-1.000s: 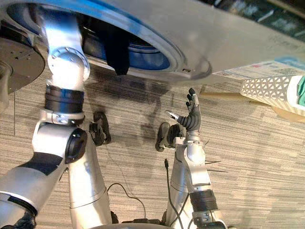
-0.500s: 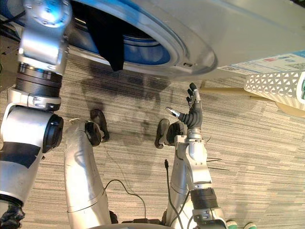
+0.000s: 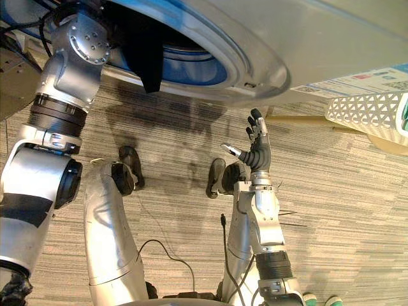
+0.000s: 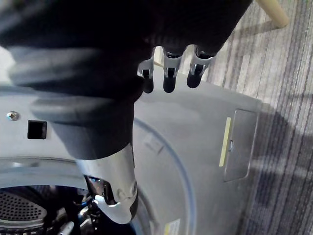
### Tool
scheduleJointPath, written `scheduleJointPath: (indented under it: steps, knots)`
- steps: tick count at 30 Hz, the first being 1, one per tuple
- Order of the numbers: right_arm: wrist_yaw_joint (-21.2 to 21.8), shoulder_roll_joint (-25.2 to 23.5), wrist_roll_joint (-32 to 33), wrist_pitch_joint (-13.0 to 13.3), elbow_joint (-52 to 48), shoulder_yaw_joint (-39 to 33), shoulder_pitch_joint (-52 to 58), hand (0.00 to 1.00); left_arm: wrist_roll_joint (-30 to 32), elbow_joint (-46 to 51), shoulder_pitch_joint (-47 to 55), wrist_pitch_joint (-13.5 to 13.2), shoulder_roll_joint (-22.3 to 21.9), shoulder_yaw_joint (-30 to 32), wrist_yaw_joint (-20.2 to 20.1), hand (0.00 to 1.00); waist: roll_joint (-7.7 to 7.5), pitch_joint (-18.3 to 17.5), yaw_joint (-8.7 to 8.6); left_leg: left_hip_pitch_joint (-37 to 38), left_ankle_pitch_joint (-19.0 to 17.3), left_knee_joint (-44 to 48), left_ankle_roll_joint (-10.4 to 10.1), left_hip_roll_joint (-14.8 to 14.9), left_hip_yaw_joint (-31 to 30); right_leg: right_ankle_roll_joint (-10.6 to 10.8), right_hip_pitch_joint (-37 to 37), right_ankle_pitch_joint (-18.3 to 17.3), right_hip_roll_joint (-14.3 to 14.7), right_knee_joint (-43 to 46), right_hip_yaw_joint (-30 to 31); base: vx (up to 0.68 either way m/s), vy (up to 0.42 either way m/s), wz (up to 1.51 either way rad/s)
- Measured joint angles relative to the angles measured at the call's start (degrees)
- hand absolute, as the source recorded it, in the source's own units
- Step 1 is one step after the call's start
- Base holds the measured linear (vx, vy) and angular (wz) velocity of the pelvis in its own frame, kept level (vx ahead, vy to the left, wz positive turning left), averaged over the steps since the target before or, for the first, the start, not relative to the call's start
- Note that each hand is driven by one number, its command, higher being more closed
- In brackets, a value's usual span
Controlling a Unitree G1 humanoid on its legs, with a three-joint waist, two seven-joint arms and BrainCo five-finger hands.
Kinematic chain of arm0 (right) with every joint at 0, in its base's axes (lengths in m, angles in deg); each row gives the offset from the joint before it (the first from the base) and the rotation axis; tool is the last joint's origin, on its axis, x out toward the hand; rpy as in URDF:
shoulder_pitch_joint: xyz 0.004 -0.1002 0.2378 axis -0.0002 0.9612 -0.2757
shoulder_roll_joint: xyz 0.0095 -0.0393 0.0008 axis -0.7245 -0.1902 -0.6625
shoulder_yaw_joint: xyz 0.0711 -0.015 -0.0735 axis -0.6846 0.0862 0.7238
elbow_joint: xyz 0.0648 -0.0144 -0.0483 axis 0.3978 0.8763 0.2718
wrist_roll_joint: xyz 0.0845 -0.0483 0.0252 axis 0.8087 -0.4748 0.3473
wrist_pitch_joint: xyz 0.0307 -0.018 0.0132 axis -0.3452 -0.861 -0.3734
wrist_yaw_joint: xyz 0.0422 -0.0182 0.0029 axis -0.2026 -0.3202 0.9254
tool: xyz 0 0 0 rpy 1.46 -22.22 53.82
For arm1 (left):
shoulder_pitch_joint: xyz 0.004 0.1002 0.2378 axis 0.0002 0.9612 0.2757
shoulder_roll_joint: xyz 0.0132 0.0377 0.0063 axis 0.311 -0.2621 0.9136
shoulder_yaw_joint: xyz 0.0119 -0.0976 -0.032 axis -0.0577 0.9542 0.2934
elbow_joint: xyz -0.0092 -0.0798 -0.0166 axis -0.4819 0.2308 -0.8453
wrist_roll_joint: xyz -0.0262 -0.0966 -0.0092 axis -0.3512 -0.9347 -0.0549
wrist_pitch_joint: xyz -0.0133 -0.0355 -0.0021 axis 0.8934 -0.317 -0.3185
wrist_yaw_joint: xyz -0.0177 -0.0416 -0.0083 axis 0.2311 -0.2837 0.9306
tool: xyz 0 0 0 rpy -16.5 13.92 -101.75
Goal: Pick up the laundry basket with both hands and put the clothes into the washing machine.
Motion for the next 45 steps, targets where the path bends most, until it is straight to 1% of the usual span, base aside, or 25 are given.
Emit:
scheduleJointPath:
  steps: [2, 4, 6, 7, 8, 9, 10, 11, 12, 13, 14, 16, 18, 19, 21, 25, 27, 28, 30, 31, 32, 35, 37, 43, 45]
  knots:
    - [-0.52, -0.40, -0.98, -0.02, -0.02, -0.03, 0.02, 0.00, -4.24, 6.14, 5.69, -0.60, -1.10, 3.19, 2.50, 0.00, 0.00, -0.01, 0.09, 0.73, -0.01, 0.02, 0.02, 0.00, 0.19, 0.02, 0.56, -0.04, -0.02, 0.19, 0.23, 0.01, -0.007, 0.02]
    - [-1.34, -0.71, -1.84, -0.09, 0.01, -0.05, 0.27, 0.00, -7.27, 10.58, 12.09, -1.49, -3.63, 5.81, 3.74, 0.00, 0.02, -0.02, 0.31, 2.54, -0.04, -0.37, 0.04, -0.01, 0.51, 0.08, 2.00, -0.24, -0.08, 0.18, 0.46, 0.02, -0.029, 0.09]
    - [-1.56, -0.92, -3.70, -0.38, 0.14, -0.09, 1.38, 0.00, -12.10, 16.03, 23.07, -3.39, -8.91, 6.91, 5.55, 0.00, 0.06, -0.09, 1.24, 6.51, -0.16, -2.37, 0.14, -0.01, 1.13, 0.03, 5.50, -0.45, -0.22, -1.14, 0.45, 0.03, -0.072, 0.16]
    - [-1.55, -0.91, -4.38, -0.47, 0.20, -0.10, 1.87, 0.00, -13.16, 16.91, 25.97, -3.91, -10.41, 7.01, 5.70, 0.00, 0.06, -0.10, 1.54, 7.69, -0.19, -3.15, 0.23, -0.04, 1.36, 0.05, 6.59, -0.51, -0.27, -1.74, 0.39, 0.03, -0.103, 0.21]
    - [-1.55, -0.92, -5.42, -0.67, 0.61, -0.09, 2.84, 0.00, -14.99, 18.52, 32.17, -4.48, -13.76, 7.77, 5.72, 0.00, 0.06, -0.10, 1.93, 10.55, 0.00, -5.09, -0.12, -0.06, 1.92, 0.12, 9.11, -0.63, -0.44, -3.15, 0.25, 0.02, -0.081, 0.20]
    - [-1.58, -0.89, -5.87, -0.78, 0.98, -0.14, 3.40, 0.00, -16.03, 18.81, 35.32, -4.88, -15.47, 8.03, 5.75, 0.00, 0.07, -0.11, 2.27, 12.18, 0.12, -6.17, -0.31, -0.11, 2.22, 0.13, 10.57, -0.63, -0.60, -3.98, 0.14, 0.05, -0.121, 0.23]
    - [-1.60, -0.85, -6.94, -1.20, 2.31, -0.44, 4.60, 0.00, -17.78, 18.82, 41.09, -5.17, -18.19, 7.98, 5.70, 0.00, 0.24, -0.62, 2.87, 15.20, 0.41, -8.57, -0.79, -0.15, 2.77, 0.12, 13.43, -0.61, -0.83, -6.00, -0.24, 0.06, -0.095, 0.26]
    - [-1.60, -0.87, -7.97, -2.29, 3.71, -0.46, 6.06, 0.00, -19.57, 19.27, 46.97, -5.63, -20.28, 7.80, 5.37, 0.00, 0.31, -2.22, 2.97, 17.51, 1.13, -11.17, -1.03, -0.67, 3.01, 0.00, 15.76, -0.52, -1.15, -8.02, -0.86, 0.07, -0.089, 0.30]
    - [-1.60, -0.86, -8.65, -2.84, 4.46, -0.48, 6.90, 0.00, -21.03, 19.42, 49.85, -6.22, -21.25, 7.53, 5.09, 0.00, 0.34, -3.16, 2.97, 18.68, 1.36, -12.42, -1.29, -1.11, 2.96, -0.19, 17.07, -0.42, -1.34, -9.04, -1.21, 0.10, -0.082, 0.35]
    - [-1.63, -0.70, -9.53, -3.51, 5.75, -0.63, 8.58, 0.00, -23.12, 19.75, 54.57, -6.69, -22.67, 6.90, 4.62, 0.00, 0.34, -3.94, 3.20, 22.15, 1.75, -14.83, -1.55, -1.43, 3.02, -0.26, 20.73, -0.40, -1.58, -11.09, -1.94, 0.13, -0.078, 0.40]
    - [-1.56, -0.55, -10.20, -4.31, 6.84, -0.59, 9.96, 0.00, -25.77, 20.56, 58.98, -7.54, -23.44, 5.83, 3.74, 0.00, 0.39, -4.03, 3.27, 26.40, 2.55, -17.32, -1.74, -2.01, 3.11, -0.28, 25.13, -0.41, -2.10, -13.23, -2.78, 0.13, -0.078, 0.36]
    - [-1.43, -0.27, -10.27, -4.65, 8.69, -0.54, 11.67, 0.00, -28.14, 20.83, 64.18, -9.05, -24.06, 4.47, 2.24, 0.00, 0.41, -4.99, 3.51, 31.59, 2.86, -20.71, -2.03, -2.11, 3.68, -0.24, 30.39, -0.35, -2.13, -16.56, -3.47, 0.14, -0.067, 0.23]
    - [-1.39, 0.71, -10.95, -5.06, 12.30, -0.64, 14.44, 0.00, -30.76, 19.67, 70.79, -10.06, -24.46, 3.50, -0.94, 0.00, 0.76, -6.36, 4.24, 40.79, 3.63, -26.85, -2.16, -2.99, 4.67, 0.31, 39.60, 0.12, -2.24, -22.44, -4.50, 0.16, -0.049, 0.23]
    - [-1.37, 0.91, -11.08, -5.24, 13.33, -0.59, 15.19, 0.00, -31.44, 18.76, 71.91, -10.48, -24.64, 3.33, -1.56, 0.00, 0.75, -7.23, 4.39, 42.69, 3.84, -28.46, -2.12, -3.14, 5.02, 0.47, 41.36, 0.36, -2.25, -23.97, -4.64, 0.15, -0.018, 0.18]
    - [-1.29, 1.40, -11.09, -5.94, 17.22, -0.55, 16.67, 0.00, -32.56, 13.16, 74.77, -10.73, -24.98, 3.54, -3.59, 0.00, 1.68, -8.53, 4.53, 51.54, 5.18, -35.30, -2.16, -3.41, 5.96, 0.92, 50.29, 1.96, -2.02, -30.97, -5.96, 0.16, 0.012, 0.13]
    - [-1.30, 1.39, -10.68, -6.85, 23.06, -0.55, 17.46, 0.00, -33.00, 4.11, 77.07, -10.64, -25.23, 4.50, -4.72, 0.00, 2.12, -10.95, 4.49, 62.12, 7.75, -45.15, -1.66, -3.88, 8.62, 1.88, 59.70, 5.04, -1.61, -40.69, -6.21, 0.14, 0.045, -0.03]
    - [-1.23, 1.02, -9.59, -7.04, 27.36, -0.57, 17.80, 0.00, -32.93, -2.31, 77.70, -10.42, -25.91, 6.22, -5.10, 0.00, 2.67, -13.17, 4.45, 68.98, 9.92, -53.00, -1.36, -3.74, 10.76, 2.65, 65.80, 8.51, -0.26, -49.27, -6.32, 0.13, 0.050, -0.23]
    - [-1.22, 0.92, -9.42, -7.03, 28.35, -0.61, 18.03, 0.00, -32.86, -3.92, 77.93, -10.39, -26.10, 6.75, -5.33, 0.00, 2.81, -13.86, 4.42, 70.88, 10.61, -55.24, -1.26, -3.70, 11.37, 2.89, 67.47, 9.39, -0.02, -51.67, -6.27, 0.17, 0.068, -0.23]
    - [-1.19, 0.83, -8.84, -6.97, 33.35, -1.86, 18.43, 0.00, -31.64, -10.27, 78.13, -10.26, -26.36, 7.39, -6.11, 0.00, 3.70, -17.02, 4.09, 77.78, 14.00, -64.90, -0.86, -4.17, 13.47, 3.84, 73.37, 13.77, 0.94, -62.00, -6.07, 0.17, 0.080, -0.22]
    - [-1.20, 0.87, -8.67, -6.99, 34.97, -2.33, 18.35, 0.00, -31.15, -11.67, 78.16, -10.23, -26.35, 7.53, -6.11, 0.00, 3.87, -17.98, 4.05, 79.41, 15.05, -67.48, -0.79, -4.38, 13.92, 4.05, 74.42, 15.09, 1.23, -64.78, -5.84, 0.17, 0.090, -0.30]
    - [-1.21, 1.08, -7.94, -6.98, 37.63, -3.36, 18.19, 0.00, -31.03, -13.78, 78.47, -10.18, -26.26, 7.98, -6.09, 0.00, 4.47, -19.54, 3.93, 82.57, 17.23, -73.03, -0.60, -5.06, 14.86, 4.40, 77.01, 17.66, 1.88, -70.32, -5.51, 0.14, 0.069, -0.26]
    - [-1.25, 1.23, -5.99, -7.04, 41.89, -6.56, 17.44, 0.00, -29.29, -16.69, 78.58, -10.09, -25.14, 8.26, -6.04, 0.00, 5.04, -19.94, 2.93, 89.27, 19.78, -80.43, -0.27, -6.09, 17.07, 5.19, 83.48, 21.62, 2.86, -78.72, -4.28, 0.17, 0.073, -0.27]
    - [-1.26, 1.27, -4.82, -7.04, 43.57, -7.93, 17.60, 0.00, -27.49, -18.19, 78.76, -10.02, -24.23, 8.16, -6.06, 0.00, 4.89, -20.09, 2.79, 92.56, 19.78, -82.11, -0.27, -6.63, 18.67, 5.48, 86.47, 23.13, 3.00, -82.04, -3.05, 0.09, 0.067, -0.37]
    - [-1.27, 1.36, -3.89, -7.15, 46.84, -9.41, 17.87, 0.00, -24.24, -20.97, 78.32, -9.99, -23.94, 6.22, -6.03, 0.00, 4.97, -21.36, 2.50, 96.38, 19.78, -83.98, -0.26, -6.93, 22.49, 5.42, 87.32, 25.02, 3.21, -84.41, 1.26, 0.01, 0.039, -0.41]
    - [-1.28, 1.35, -2.88, -7.28, 47.25, -9.29, 16.62, 0.00, -23.18, -22.70, 77.90, -9.83, -24.07, 5.38, -6.05, 0.00, 5.06, -21.20, 2.08, 97.71, 19.74, -84.00, -0.25, -6.65, 26.37, 5.29, 85.58, 26.68, 3.78, -84.39, 6.00, -0.08, 0.039, -0.96]
